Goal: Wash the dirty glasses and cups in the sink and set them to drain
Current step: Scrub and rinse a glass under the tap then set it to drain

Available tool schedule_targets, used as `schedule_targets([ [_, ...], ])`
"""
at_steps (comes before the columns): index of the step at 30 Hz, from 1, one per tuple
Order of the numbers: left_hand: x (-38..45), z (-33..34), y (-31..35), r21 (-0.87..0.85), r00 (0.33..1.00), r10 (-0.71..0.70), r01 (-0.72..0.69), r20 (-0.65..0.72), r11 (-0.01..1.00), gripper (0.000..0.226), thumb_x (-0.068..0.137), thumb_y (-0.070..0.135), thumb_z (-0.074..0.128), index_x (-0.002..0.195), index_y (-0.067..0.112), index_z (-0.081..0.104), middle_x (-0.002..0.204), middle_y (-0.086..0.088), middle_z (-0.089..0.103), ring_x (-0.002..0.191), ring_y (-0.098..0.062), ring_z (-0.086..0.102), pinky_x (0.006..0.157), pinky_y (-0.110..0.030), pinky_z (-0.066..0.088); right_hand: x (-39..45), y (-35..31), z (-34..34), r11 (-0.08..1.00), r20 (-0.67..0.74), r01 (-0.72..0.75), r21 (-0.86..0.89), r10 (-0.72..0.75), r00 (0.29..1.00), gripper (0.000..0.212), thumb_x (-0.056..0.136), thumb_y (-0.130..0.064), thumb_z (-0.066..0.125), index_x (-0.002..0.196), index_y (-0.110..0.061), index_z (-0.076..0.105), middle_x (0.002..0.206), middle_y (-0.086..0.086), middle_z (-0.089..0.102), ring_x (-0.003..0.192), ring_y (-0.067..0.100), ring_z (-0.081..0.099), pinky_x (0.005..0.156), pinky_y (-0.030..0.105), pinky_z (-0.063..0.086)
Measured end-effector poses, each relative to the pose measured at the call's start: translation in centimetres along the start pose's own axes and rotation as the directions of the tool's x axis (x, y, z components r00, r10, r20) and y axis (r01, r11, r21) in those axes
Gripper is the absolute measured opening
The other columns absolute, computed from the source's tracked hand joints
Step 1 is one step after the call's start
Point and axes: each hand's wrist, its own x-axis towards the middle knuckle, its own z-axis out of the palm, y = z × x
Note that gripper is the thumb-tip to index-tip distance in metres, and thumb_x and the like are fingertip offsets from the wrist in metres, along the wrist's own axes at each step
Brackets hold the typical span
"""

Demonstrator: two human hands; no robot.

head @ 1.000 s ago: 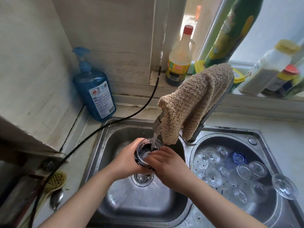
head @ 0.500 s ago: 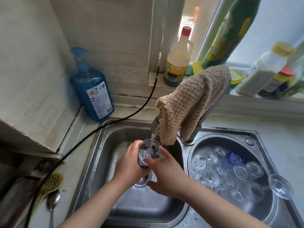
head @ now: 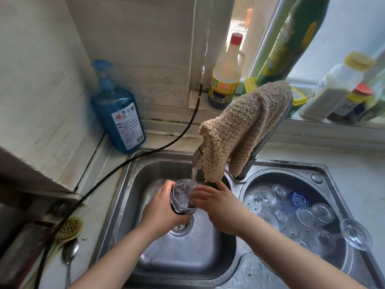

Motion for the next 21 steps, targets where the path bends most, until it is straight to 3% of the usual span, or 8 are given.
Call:
schedule_targets([
  [2, 0.1, 0.0, 0.1, -0.009, 1.0, 0.007, -0.007, 0.019, 1.0, 0.068, 0.048, 0.04, 0.085, 0.102, 0.033, 0.044, 0.099, 0.016, 0.059, 0.09, -0.01, 0.061, 0.074, -0.037, 0.053, 0.1, -0.1, -0.1, 0.998, -0.01, -0.015, -0.054, 0.015, 1.0, 0.064, 0.05, -0.013, 0.077, 0.111, -0.026, 0.067, 0.128, -0.01, 0.06, 0.128, 0.01, 0.049, 0.1, 0.05, 0.04],
  [5, 0.2, -0.1, 0.0, 0.004, 0.999, 0.029, -0.029, 0.016, 1.0, 0.07, 0.049, 0.042, 0.084, 0.105, 0.036, 0.043, 0.102, 0.017, 0.058, 0.092, -0.011, 0.061, 0.075, -0.038, 0.054, 0.3, -1.0, 0.6, 0.999, -0.017, -0.039, -0.015, 0.039, 0.999, 0.063, 0.071, -0.008, 0.066, 0.132, -0.019, 0.052, 0.146, -0.001, 0.043, 0.141, 0.016, 0.029, 0.113, 0.048, 0.003],
  [6, 0.2, -0.1, 0.0, 0.013, 0.999, 0.029, -0.029, 0.012, 0.999, 0.071, 0.048, 0.044, 0.084, 0.106, 0.037, 0.043, 0.104, 0.017, 0.058, 0.093, -0.011, 0.061, 0.075, -0.039, 0.054, 0.3, -1.2, 0.7, 0.996, 0.004, -0.075, 0.049, 0.075, 0.997, 0.059, 0.076, -0.009, 0.062, 0.133, -0.018, 0.049, 0.145, 0.0, 0.044, 0.141, 0.018, 0.03, 0.116, 0.047, -0.001],
  [8, 0.1, 0.0, 0.1, 0.009, 1.0, 0.009, -0.009, 0.008, 1.0, 0.072, 0.048, 0.044, 0.084, 0.106, 0.036, 0.043, 0.105, 0.017, 0.059, 0.094, -0.013, 0.061, 0.076, -0.039, 0.054, 0.1, -1.8, 0.8, 0.969, 0.013, -0.124, 0.214, 0.124, 0.992, 0.043, 0.084, -0.016, 0.059, 0.126, -0.019, 0.054, 0.131, 0.0, 0.054, 0.129, 0.019, 0.041, 0.117, 0.043, 0.02],
  [11, 0.1, 0.1, -0.2, -0.086, 0.996, -0.075, 0.08, 0.056, 0.993, 0.072, 0.043, 0.048, 0.086, 0.1, 0.031, 0.046, 0.096, 0.015, 0.064, 0.087, -0.009, 0.063, 0.074, -0.038, 0.054, -0.2, -2.2, 0.5, 0.822, -0.047, -0.169, 0.545, 0.231, 0.972, 0.026, 0.086, -0.021, 0.063, 0.112, -0.019, 0.064, 0.112, -0.003, 0.063, 0.108, 0.013, 0.053, 0.095, 0.034, 0.044],
  [15, -0.2, 0.0, -0.4, -0.209, 0.965, -0.137, 0.184, 0.224, 0.96, 0.072, 0.039, 0.053, 0.088, 0.098, 0.029, 0.054, 0.091, 0.011, 0.07, 0.085, -0.005, 0.067, 0.069, -0.023, 0.052, -1.7, -2.7, 1.6, 0.59, -0.117, -0.153, 0.793, 0.393, 0.912, 0.049, 0.083, -0.027, 0.064, 0.129, -0.034, 0.052, 0.137, -0.017, 0.042, 0.129, -0.004, 0.037, 0.109, 0.016, 0.031],
  [18, -0.8, 0.1, 0.1, -0.468, 0.925, -0.166, 0.321, 0.342, 0.824, 0.04, 0.067, 0.027, 0.086, 0.099, 0.023, 0.064, 0.082, 0.011, 0.075, 0.082, -0.004, 0.07, 0.068, -0.015, 0.05, -2.9, -3.8, 3.1, 0.523, -0.127, -0.142, 0.84, 0.445, 0.886, 0.064, 0.08, -0.031, 0.062, 0.139, -0.038, 0.038, 0.151, -0.016, 0.022, 0.139, -0.001, 0.024, 0.113, 0.025, 0.03],
  [21, -1.0, 0.2, 0.5, -0.523, 0.842, -0.229, 0.493, 0.488, 0.696, 0.065, 0.058, 0.057, 0.079, 0.11, 0.021, 0.065, 0.095, 0.004, 0.075, 0.093, -0.011, 0.07, 0.078, -0.03, 0.045, -3.3, -4.6, 4.0, 0.539, -0.076, -0.17, 0.825, 0.404, 0.912, 0.08, 0.078, -0.025, 0.064, 0.145, -0.041, 0.023, 0.155, -0.021, 0.007, 0.141, -0.006, 0.015, 0.113, 0.026, 0.031],
])
